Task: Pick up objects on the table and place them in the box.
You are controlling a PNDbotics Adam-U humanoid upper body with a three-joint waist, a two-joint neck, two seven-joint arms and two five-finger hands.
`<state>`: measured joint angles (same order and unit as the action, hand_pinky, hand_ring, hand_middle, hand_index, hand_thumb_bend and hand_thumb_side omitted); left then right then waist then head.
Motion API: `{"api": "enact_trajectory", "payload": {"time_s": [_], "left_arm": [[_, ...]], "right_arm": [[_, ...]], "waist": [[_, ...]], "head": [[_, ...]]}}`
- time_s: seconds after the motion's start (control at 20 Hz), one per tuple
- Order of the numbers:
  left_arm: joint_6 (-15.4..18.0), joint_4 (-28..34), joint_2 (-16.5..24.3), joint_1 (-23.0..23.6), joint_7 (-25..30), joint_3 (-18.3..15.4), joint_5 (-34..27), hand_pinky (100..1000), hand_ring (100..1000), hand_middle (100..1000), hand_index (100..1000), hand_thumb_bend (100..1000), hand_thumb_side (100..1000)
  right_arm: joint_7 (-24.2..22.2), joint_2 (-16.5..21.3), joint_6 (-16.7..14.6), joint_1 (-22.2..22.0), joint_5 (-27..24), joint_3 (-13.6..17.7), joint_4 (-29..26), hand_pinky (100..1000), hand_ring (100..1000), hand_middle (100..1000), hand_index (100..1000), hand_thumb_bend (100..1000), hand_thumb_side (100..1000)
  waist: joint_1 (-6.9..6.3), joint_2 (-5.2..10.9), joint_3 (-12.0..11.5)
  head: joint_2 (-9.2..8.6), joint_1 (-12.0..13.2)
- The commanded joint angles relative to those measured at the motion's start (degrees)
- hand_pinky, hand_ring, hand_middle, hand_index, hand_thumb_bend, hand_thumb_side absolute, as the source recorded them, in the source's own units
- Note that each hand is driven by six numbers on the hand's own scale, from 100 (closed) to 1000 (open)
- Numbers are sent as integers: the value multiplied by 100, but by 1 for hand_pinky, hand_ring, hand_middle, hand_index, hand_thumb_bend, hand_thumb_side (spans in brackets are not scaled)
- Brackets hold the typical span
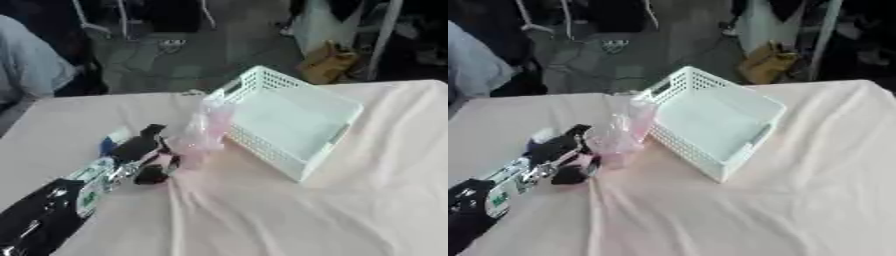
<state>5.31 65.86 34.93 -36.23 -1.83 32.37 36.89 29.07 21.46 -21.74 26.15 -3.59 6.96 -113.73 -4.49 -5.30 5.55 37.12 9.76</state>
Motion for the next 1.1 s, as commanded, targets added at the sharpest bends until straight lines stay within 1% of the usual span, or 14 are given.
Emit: {"api": "enact_trajectory", "payload": {"time_s": [0.05,0.25,0.5,0.6,0.7,0.8,0.95,1.1], "left_arm": [[-153,346,364,-167,82,-1,-59,100,100,100,100,100,638],[-264,644,540,-237,230,27,-78,100,100,100,100,100,625],[-319,976,773,-278,566,76,-183,100,100,100,100,100,614],[-302,1044,830,-270,810,92,-249,100,100,100,100,100,611],[-206,1036,869,-251,1132,154,-293,100,100,100,100,100,603],[-132,1046,889,-266,1319,130,-332,100,100,100,100,100,603],[-90,1173,1001,-273,1401,70,-398,100,100,100,100,100,611],[-149,1459,1162,-262,1365,-24,-429,100,100,100,100,100,621]], "right_arm": [[-14,121,25,59,-62,-9,-86,851,934,846,845,100,766],[-19,136,36,51,-76,-14,-86,851,934,846,846,100,763],[-4,164,45,36,-87,-14,-86,851,934,844,845,100,763],[5,173,45,31,-93,-18,-86,851,934,845,845,100,764],[27,178,49,36,-97,-13,-86,851,934,845,845,100,761],[44,184,54,31,-94,-14,-86,851,934,844,845,100,761],[43,190,68,19,-90,-25,-86,850,934,844,845,100,759],[40,196,83,7,-91,-32,-86,850,934,844,845,100,758]], "waist": [[-88,177,-6],[-108,191,-11],[-141,224,-29],[-150,237,-34],[-154,247,-29],[-155,247,-33],[-165,246,-47],[-171,256,-64]], "head": [[8,-5],[44,-26],[99,-40],[125,-36],[128,-32],[117,-40],[114,-51],[130,-72]]}}
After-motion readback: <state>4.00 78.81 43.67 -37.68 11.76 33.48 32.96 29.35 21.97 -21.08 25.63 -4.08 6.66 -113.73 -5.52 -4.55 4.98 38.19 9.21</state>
